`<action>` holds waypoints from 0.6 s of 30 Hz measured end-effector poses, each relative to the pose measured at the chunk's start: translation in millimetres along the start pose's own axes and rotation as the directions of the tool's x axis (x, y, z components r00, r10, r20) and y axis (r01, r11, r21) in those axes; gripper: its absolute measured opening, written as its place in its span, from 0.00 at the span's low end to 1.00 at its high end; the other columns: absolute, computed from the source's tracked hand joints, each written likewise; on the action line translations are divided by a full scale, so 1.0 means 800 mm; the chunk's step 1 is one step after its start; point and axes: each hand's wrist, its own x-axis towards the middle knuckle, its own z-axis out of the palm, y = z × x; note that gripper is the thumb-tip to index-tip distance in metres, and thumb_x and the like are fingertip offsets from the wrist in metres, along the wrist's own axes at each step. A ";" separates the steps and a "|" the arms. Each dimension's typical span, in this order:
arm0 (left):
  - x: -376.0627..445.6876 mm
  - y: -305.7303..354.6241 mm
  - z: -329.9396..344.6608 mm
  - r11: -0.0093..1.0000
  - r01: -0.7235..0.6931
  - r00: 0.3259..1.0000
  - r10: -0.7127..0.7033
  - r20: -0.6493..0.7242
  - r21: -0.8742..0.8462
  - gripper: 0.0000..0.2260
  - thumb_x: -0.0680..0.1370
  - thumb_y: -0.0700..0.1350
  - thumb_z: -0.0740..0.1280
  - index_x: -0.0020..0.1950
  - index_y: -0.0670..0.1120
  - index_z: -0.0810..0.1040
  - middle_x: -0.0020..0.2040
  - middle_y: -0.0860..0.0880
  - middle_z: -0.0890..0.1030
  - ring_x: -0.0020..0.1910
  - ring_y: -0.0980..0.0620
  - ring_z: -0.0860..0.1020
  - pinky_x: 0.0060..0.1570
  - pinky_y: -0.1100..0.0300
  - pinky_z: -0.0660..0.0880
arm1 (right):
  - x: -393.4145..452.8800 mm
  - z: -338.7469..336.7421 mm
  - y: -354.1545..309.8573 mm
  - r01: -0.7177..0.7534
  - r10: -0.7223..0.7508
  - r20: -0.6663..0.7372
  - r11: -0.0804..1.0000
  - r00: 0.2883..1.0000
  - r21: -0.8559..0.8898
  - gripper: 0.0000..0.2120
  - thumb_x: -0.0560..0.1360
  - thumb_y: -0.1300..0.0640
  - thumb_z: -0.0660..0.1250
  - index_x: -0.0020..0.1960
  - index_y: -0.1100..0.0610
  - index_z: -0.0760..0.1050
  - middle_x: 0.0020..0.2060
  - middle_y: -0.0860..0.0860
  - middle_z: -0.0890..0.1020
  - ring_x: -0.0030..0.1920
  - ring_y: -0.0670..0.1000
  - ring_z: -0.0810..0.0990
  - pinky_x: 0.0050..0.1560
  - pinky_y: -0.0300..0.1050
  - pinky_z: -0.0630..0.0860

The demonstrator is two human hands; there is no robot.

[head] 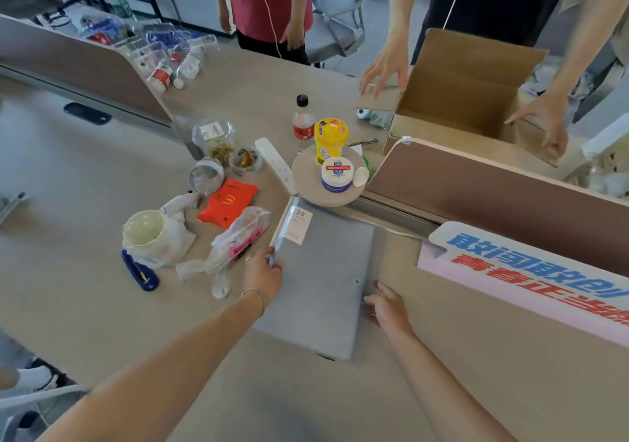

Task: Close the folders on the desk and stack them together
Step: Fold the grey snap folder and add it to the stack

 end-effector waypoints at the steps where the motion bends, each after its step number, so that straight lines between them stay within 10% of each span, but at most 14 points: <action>1: 0.005 0.001 -0.003 0.999 -0.004 1.000 0.005 -0.007 0.054 0.18 0.78 0.41 0.66 0.68 0.47 0.77 0.54 0.43 0.81 0.40 0.49 0.77 0.40 0.60 0.73 | 0.005 0.004 -0.002 0.002 -0.002 0.006 1.000 1.000 -0.002 0.37 0.64 0.60 0.68 0.73 0.54 0.69 0.65 0.57 0.79 0.62 0.57 0.79 0.64 0.55 0.75; 9: 0.031 -0.011 -0.005 0.926 -0.037 0.996 0.063 -0.058 0.377 0.18 0.74 0.52 0.62 0.64 0.56 0.74 0.57 0.45 0.81 0.56 0.40 0.79 0.57 0.45 0.77 | 0.004 0.028 -0.010 -0.036 0.035 0.034 0.999 0.999 0.027 0.36 0.70 0.66 0.66 0.77 0.56 0.61 0.62 0.55 0.79 0.50 0.55 0.81 0.51 0.50 0.78; 13: 0.025 -0.004 -0.003 0.965 0.031 1.000 -0.031 -0.005 0.261 0.16 0.79 0.49 0.63 0.67 0.50 0.73 0.62 0.45 0.78 0.58 0.40 0.78 0.53 0.55 0.70 | -0.004 0.029 -0.013 -0.035 0.034 0.062 0.999 0.998 0.017 0.31 0.73 0.72 0.62 0.75 0.58 0.64 0.57 0.48 0.77 0.59 0.57 0.78 0.58 0.48 0.74; 18: 0.023 -0.005 -0.002 0.993 0.088 0.992 -0.095 0.085 0.079 0.21 0.79 0.50 0.59 0.73 0.55 0.67 0.58 0.43 0.80 0.52 0.42 0.79 0.53 0.50 0.76 | 0.001 0.028 -0.013 -0.086 0.083 0.085 0.996 0.993 0.034 0.25 0.73 0.69 0.63 0.66 0.50 0.69 0.49 0.48 0.82 0.48 0.51 0.79 0.42 0.42 0.72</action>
